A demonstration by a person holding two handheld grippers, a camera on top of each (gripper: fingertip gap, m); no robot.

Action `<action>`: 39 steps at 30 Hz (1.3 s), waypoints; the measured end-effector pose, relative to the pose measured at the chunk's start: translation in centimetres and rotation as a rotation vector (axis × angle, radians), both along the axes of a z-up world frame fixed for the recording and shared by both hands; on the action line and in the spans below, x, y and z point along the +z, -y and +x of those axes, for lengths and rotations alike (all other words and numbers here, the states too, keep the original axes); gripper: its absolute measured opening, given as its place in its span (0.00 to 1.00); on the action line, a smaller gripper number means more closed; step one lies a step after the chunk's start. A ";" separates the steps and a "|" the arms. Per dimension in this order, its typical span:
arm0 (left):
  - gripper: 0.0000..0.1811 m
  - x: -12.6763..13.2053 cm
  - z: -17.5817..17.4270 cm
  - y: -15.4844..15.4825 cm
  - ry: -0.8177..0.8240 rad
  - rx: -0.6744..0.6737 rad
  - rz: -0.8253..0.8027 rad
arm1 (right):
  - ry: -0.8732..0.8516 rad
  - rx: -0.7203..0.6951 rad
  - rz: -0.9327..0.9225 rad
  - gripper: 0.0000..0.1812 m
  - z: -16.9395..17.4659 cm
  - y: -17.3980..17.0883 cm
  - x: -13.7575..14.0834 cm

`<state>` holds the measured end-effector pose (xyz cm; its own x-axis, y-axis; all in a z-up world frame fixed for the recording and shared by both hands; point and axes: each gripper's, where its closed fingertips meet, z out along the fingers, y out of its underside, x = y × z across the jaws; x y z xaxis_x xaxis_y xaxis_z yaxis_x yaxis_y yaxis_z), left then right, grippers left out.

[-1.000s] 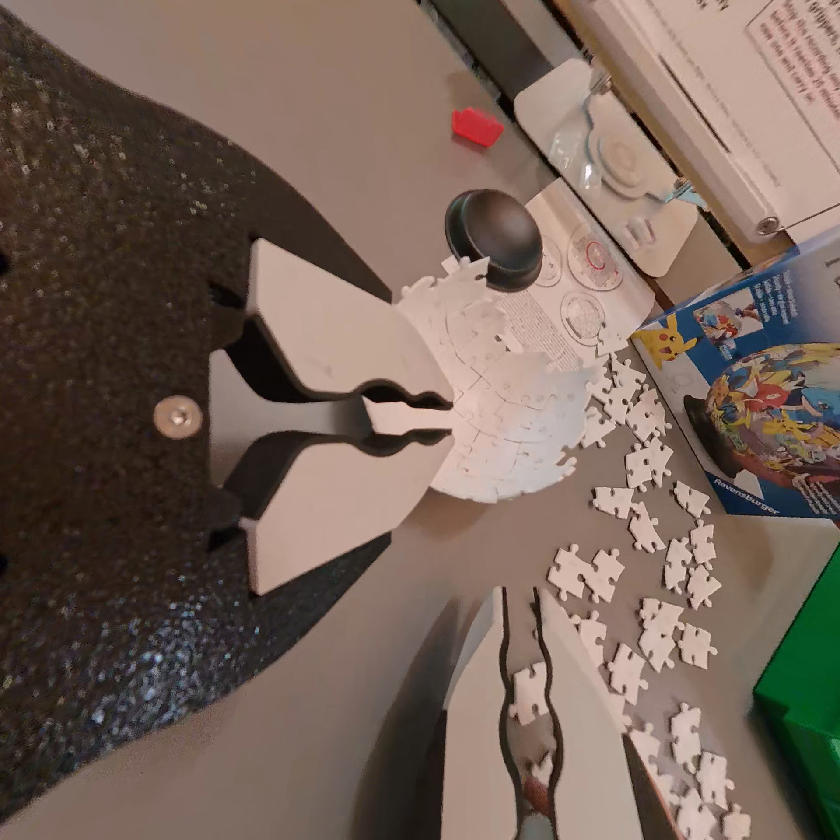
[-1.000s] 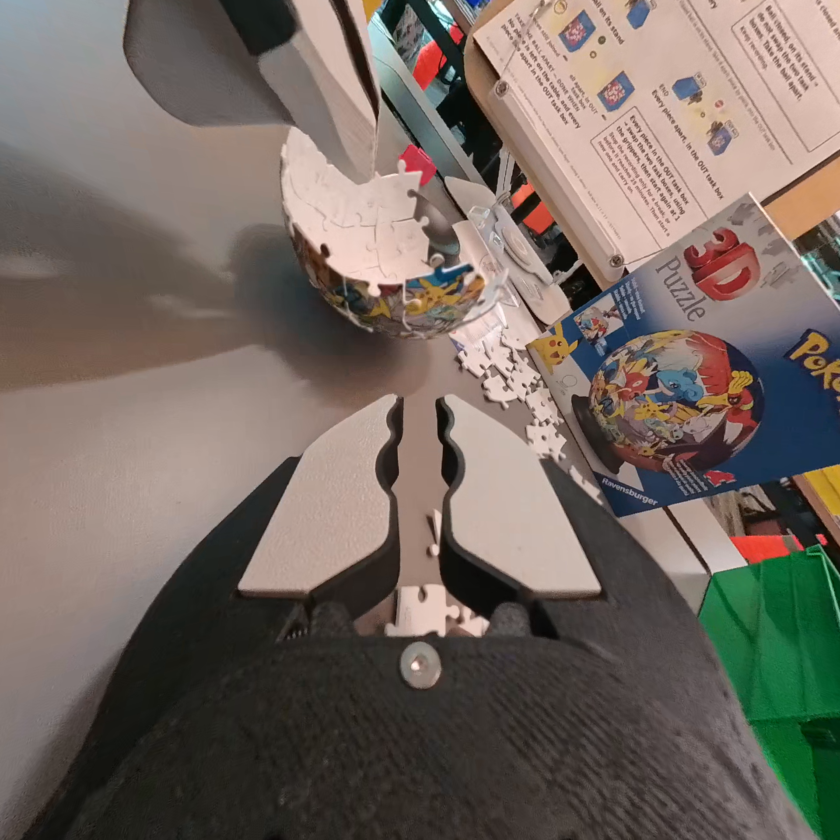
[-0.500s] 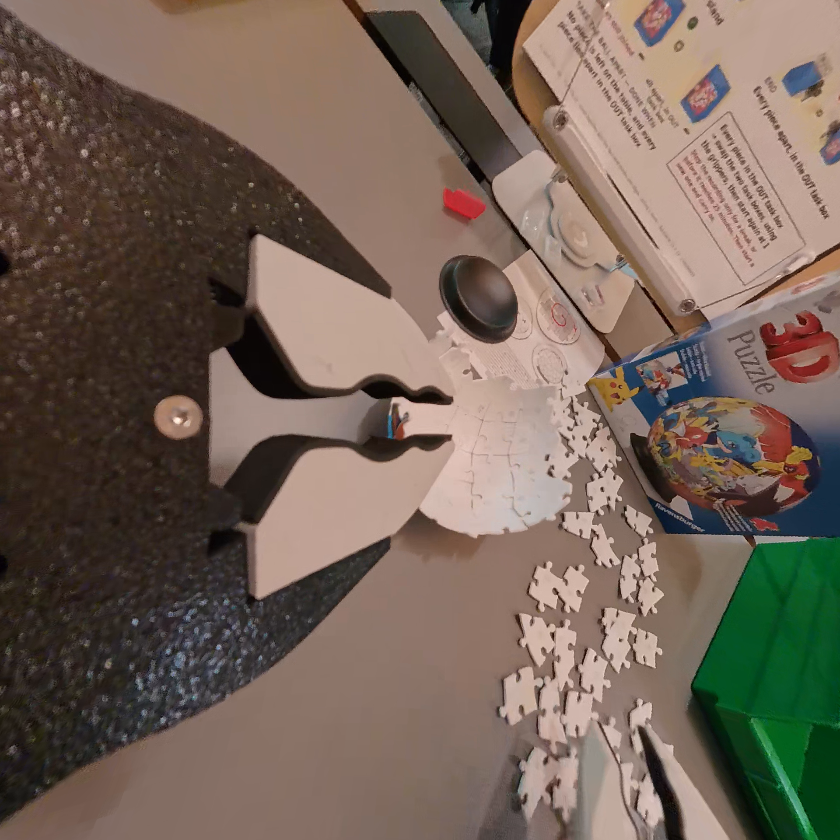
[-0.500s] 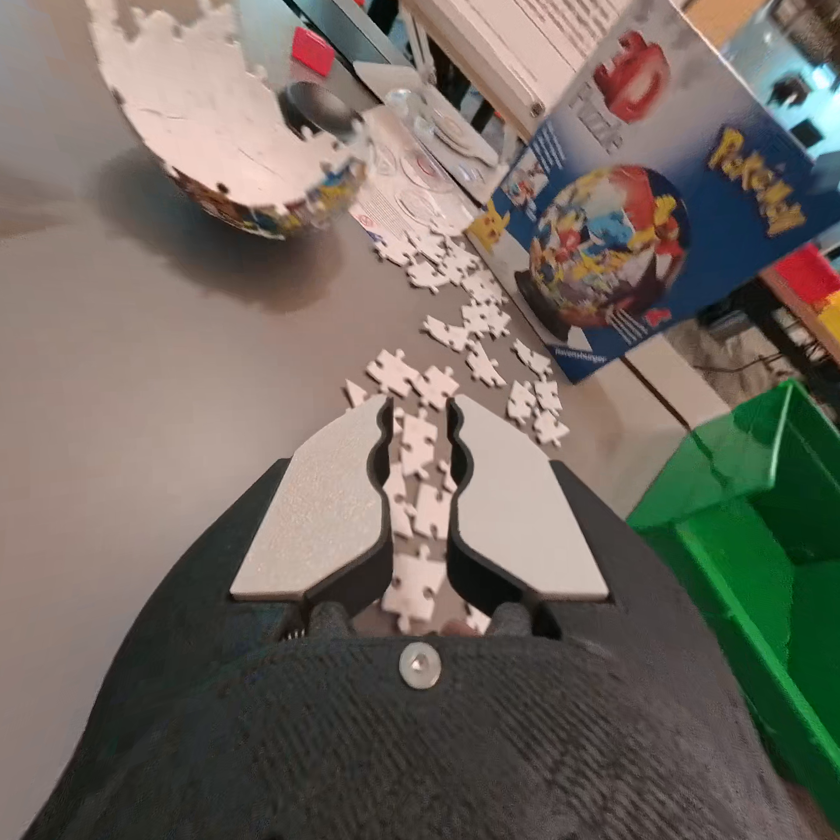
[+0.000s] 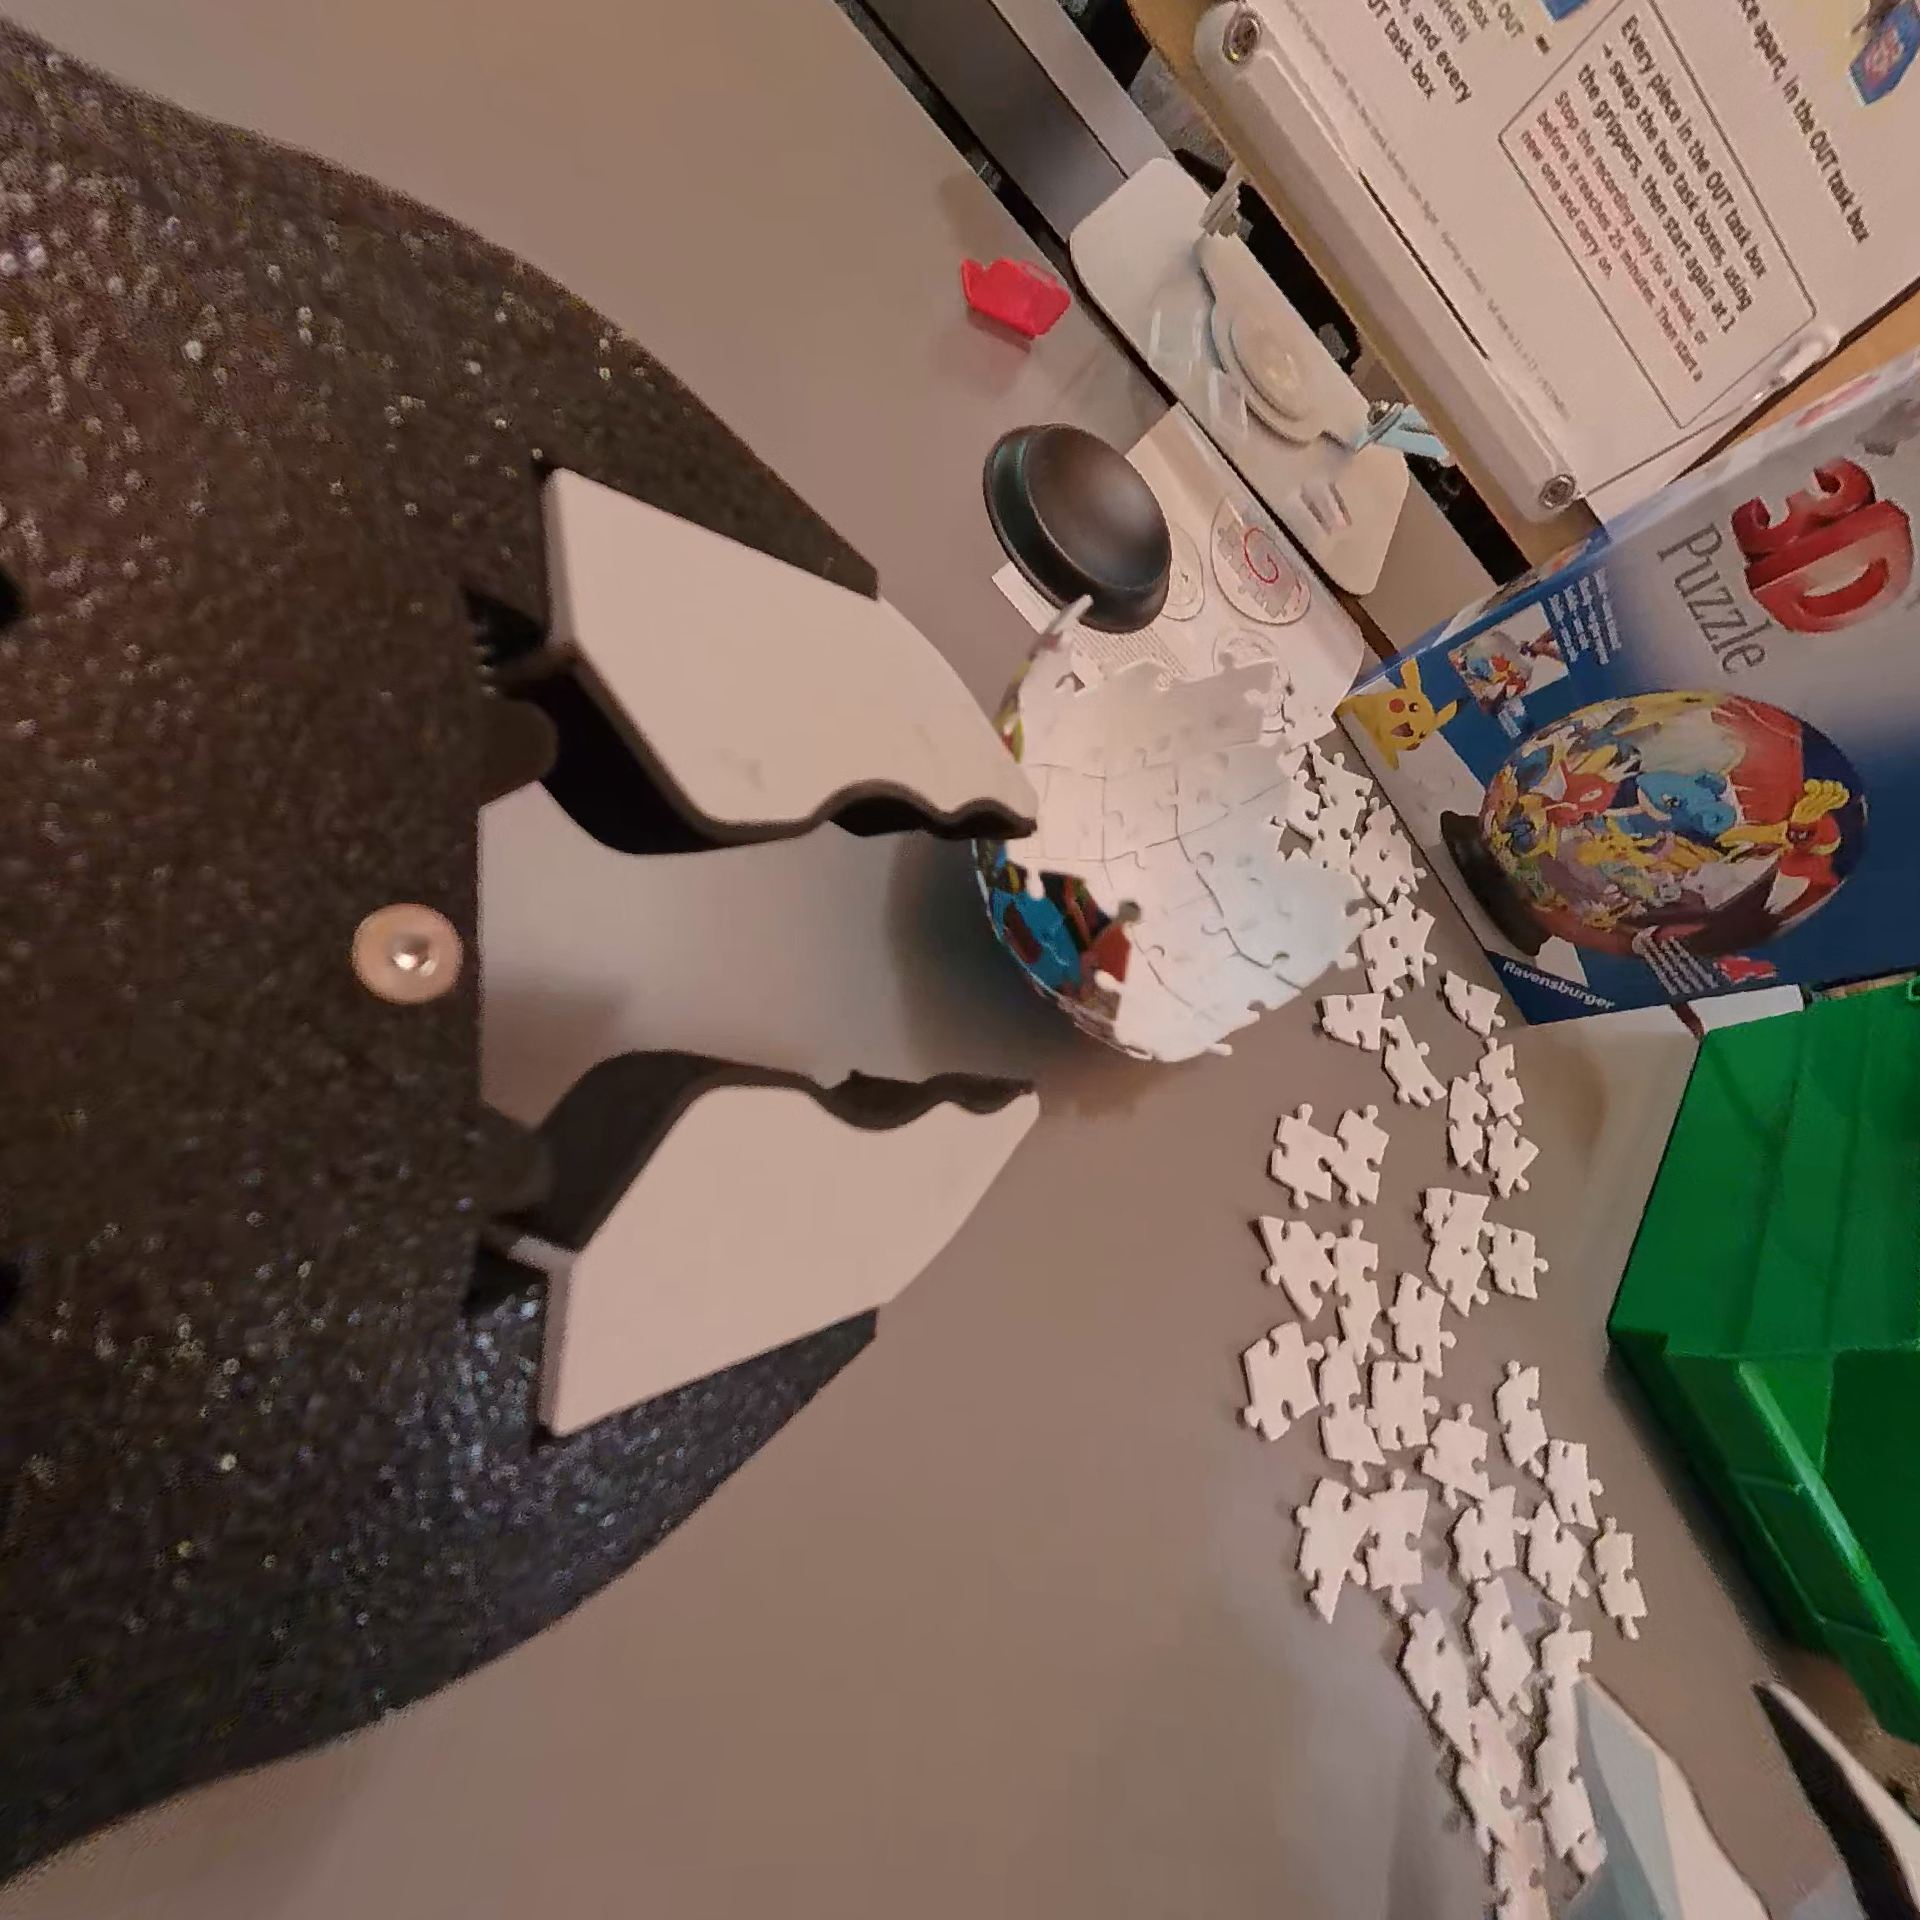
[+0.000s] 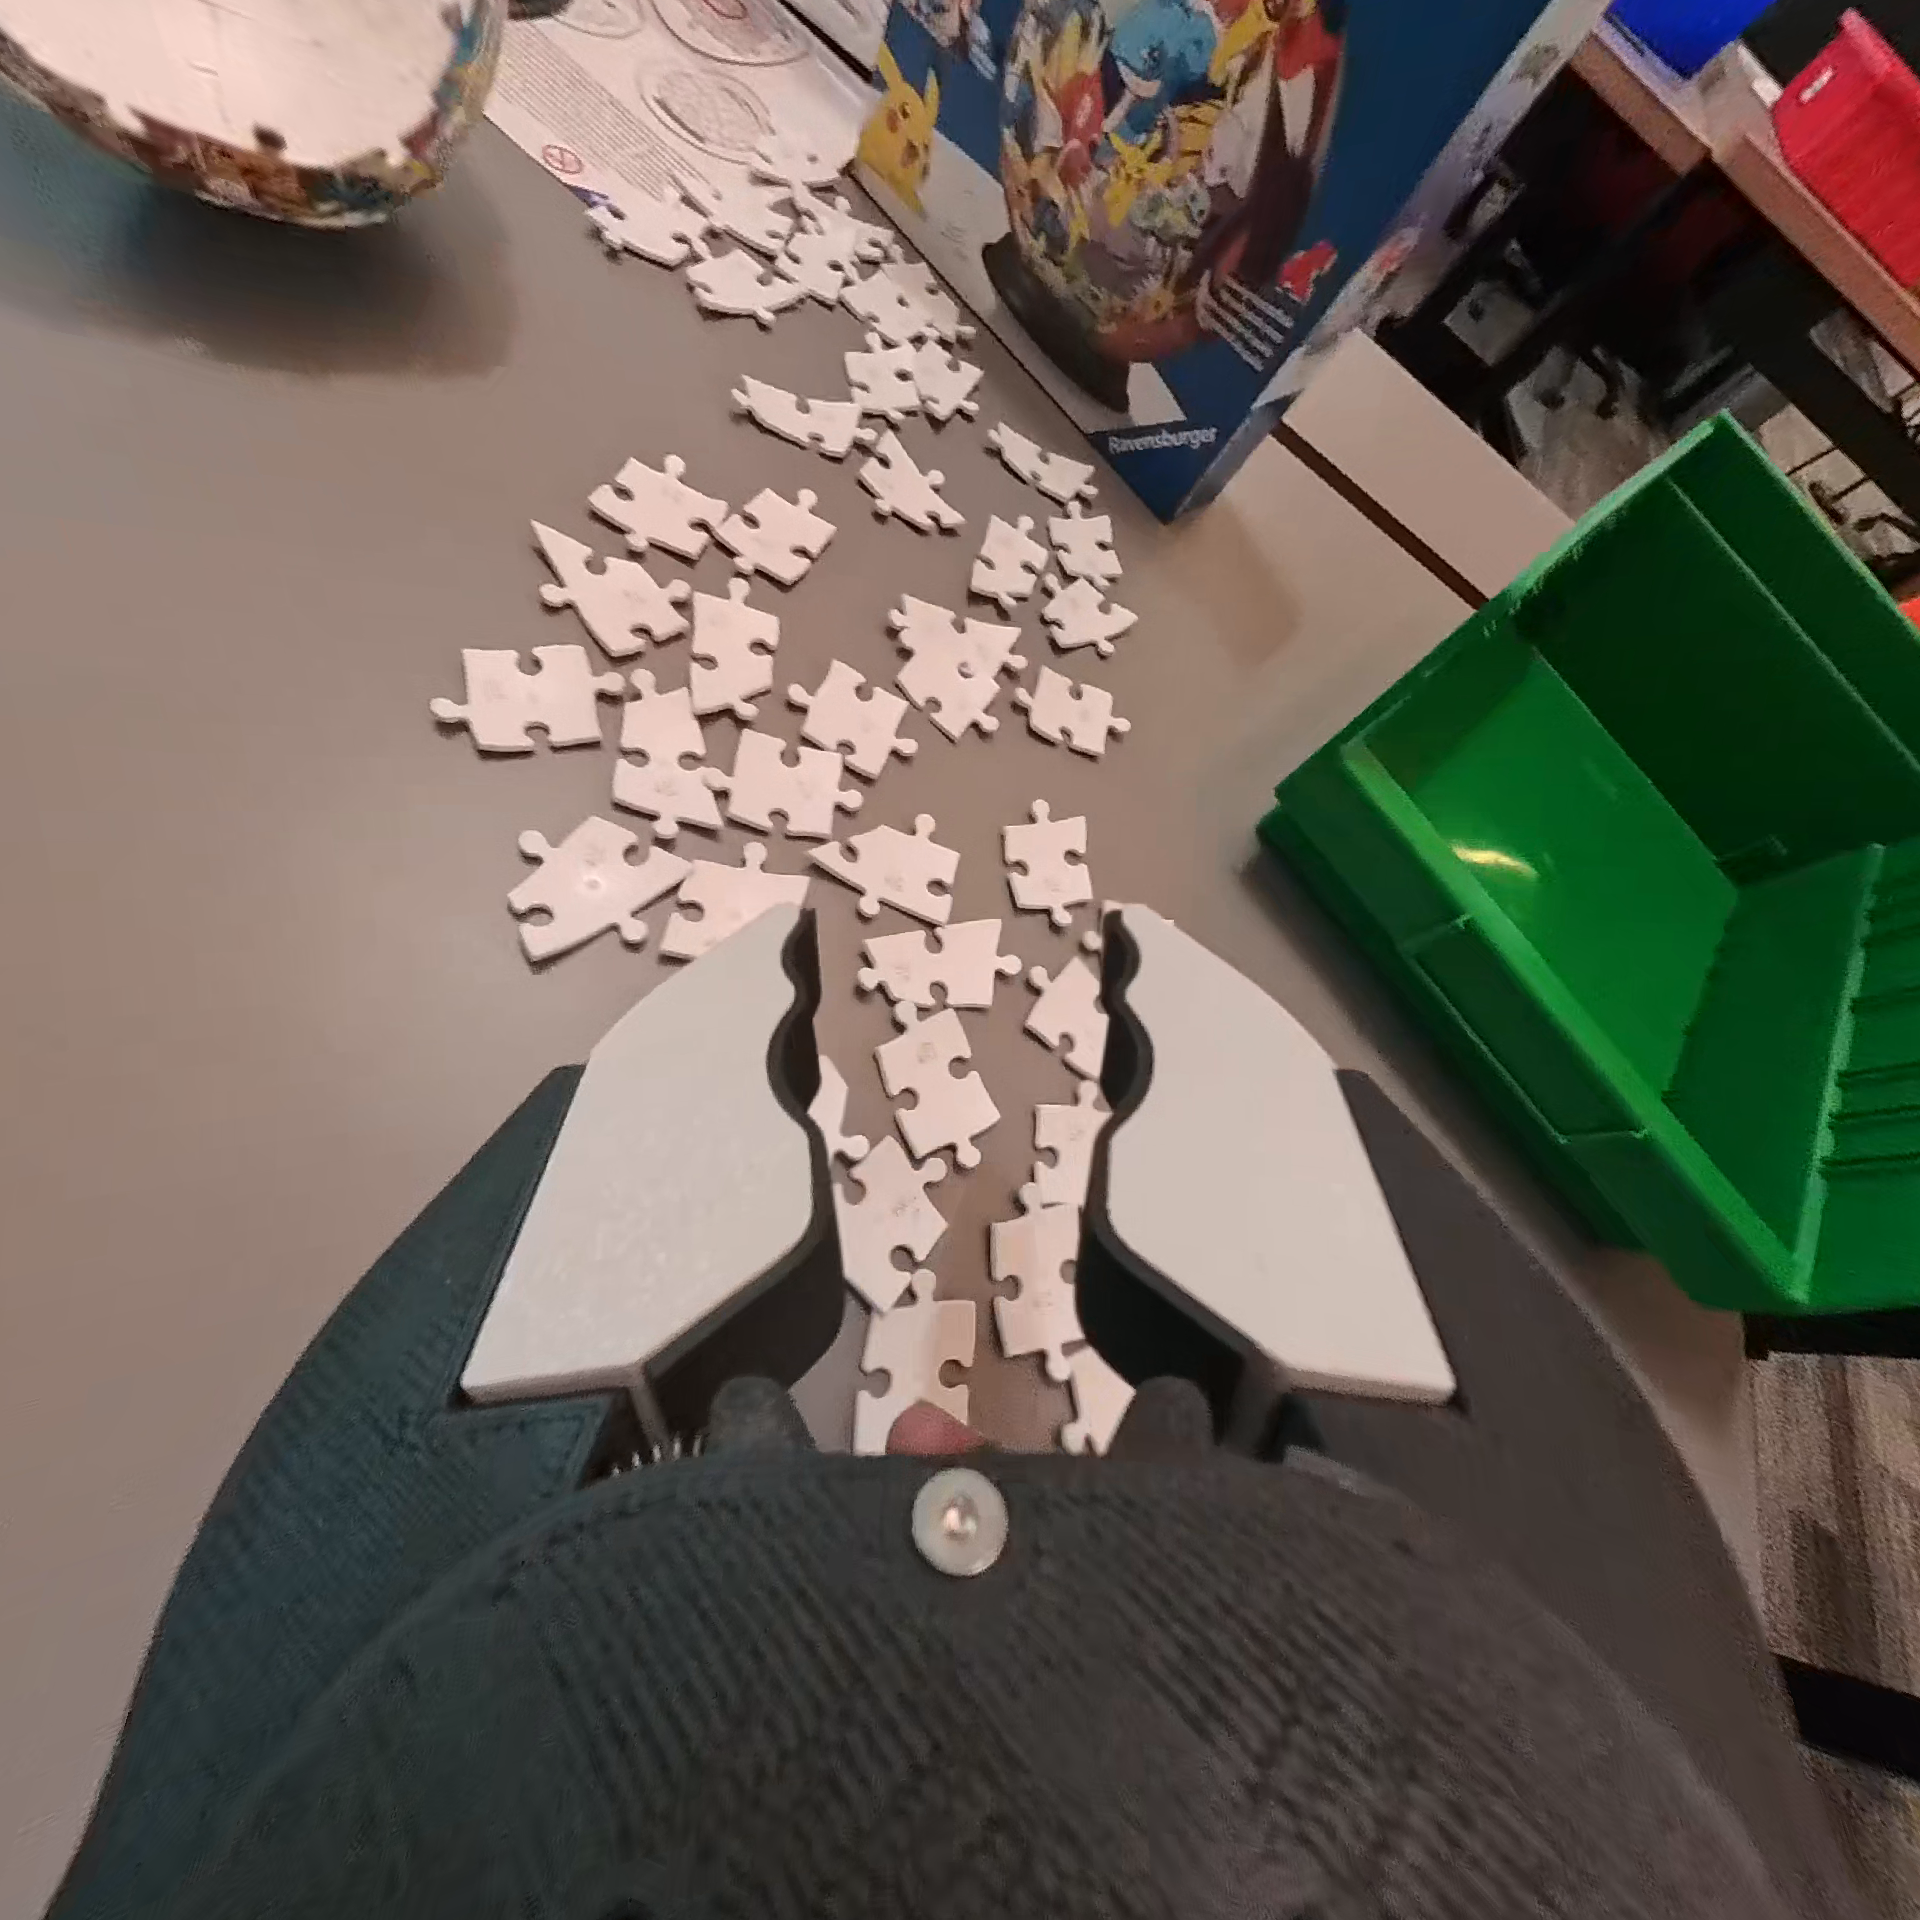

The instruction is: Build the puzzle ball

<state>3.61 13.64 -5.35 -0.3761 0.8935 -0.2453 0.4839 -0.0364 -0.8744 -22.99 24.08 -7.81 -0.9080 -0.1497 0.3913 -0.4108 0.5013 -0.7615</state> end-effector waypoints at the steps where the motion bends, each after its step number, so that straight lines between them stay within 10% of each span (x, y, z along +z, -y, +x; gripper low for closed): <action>1: 0.24 -0.2 0.1 0.0 0.007 -0.002 -0.003 | 0.005 -0.004 -0.004 0.29 -0.2 0.1 0.1; 19: 0.21 4.0 1.1 7.4 0.168 0.144 -0.079 | 0.142 0.092 -0.146 0.25 1.5 10.8 5.3; 25: 0.25 6.6 -4.1 11.6 0.268 0.034 -0.123 | 0.136 0.152 -0.146 0.24 2.1 11.5 3.9; 39: 0.15 -3.5 -14.5 14.0 0.824 -0.403 0.091 | 0.235 0.170 -0.188 0.23 0.0 11.7 2.2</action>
<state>-10.89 -0.33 -8.89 0.2299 0.9481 -0.2199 0.9207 -0.2850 -0.2665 -23.01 12.37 -5.62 -0.9450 -0.2516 0.2092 -0.2785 0.2829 -0.9178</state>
